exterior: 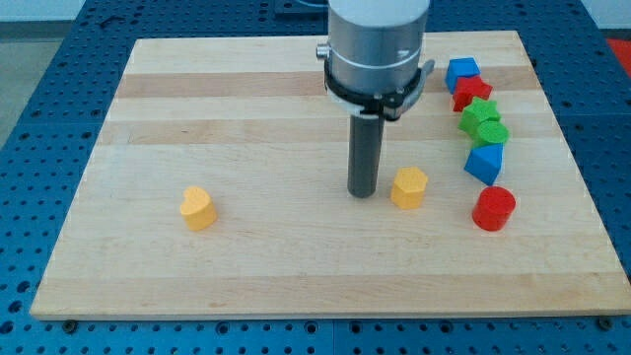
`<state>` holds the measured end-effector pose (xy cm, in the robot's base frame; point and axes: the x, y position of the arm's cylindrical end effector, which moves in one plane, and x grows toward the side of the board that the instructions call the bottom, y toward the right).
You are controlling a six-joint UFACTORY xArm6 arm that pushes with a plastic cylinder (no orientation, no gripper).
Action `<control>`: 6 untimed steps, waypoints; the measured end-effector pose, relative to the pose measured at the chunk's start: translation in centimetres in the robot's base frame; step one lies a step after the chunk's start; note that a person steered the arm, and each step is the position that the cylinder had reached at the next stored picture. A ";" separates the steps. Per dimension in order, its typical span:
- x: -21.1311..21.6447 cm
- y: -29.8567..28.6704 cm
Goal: Move the yellow hexagon inbetween red circle and blue triangle
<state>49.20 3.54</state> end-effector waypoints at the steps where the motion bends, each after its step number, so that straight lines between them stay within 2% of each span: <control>1: 1.6 0.2; 3: 1.4 6.9; 4: 1.4 5.2; 5: 1.4 -1.2; 6: -1.1 -2.6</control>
<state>48.07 0.94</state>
